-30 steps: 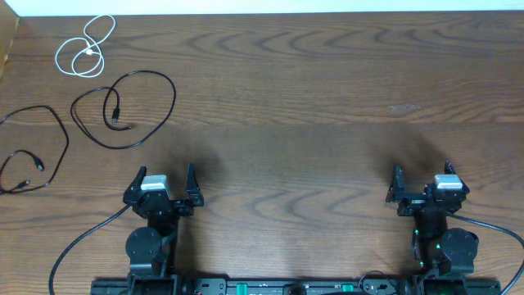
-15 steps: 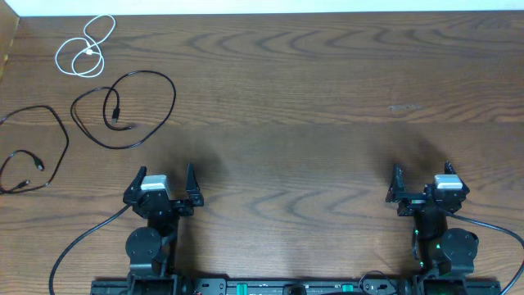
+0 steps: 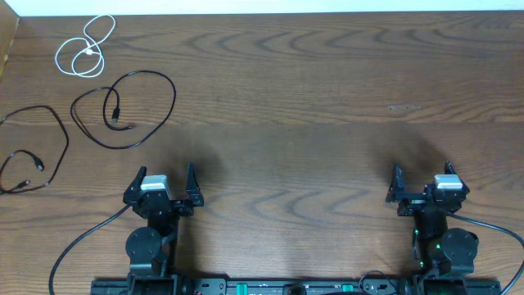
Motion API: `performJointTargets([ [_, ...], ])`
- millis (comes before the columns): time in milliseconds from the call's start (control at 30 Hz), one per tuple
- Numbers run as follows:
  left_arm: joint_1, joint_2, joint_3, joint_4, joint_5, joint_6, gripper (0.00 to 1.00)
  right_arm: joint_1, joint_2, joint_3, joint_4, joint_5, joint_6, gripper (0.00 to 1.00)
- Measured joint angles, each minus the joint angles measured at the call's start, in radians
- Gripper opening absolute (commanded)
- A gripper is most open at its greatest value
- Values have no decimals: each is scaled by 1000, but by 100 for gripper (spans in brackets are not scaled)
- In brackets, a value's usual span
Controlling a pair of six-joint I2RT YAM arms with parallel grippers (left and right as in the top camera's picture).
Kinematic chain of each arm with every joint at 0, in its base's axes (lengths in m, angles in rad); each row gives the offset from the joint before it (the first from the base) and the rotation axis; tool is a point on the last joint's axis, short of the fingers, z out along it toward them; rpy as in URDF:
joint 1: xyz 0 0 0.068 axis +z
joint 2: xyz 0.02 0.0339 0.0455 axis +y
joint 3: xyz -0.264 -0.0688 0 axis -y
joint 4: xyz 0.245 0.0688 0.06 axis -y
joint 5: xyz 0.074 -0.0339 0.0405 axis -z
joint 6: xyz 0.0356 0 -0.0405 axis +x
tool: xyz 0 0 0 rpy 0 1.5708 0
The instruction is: Untangle cables
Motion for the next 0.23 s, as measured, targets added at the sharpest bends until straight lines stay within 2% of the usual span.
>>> performJointTargets([
  [233,0,0,0,0,0,0,100,0,0,0,0,0,0,99],
])
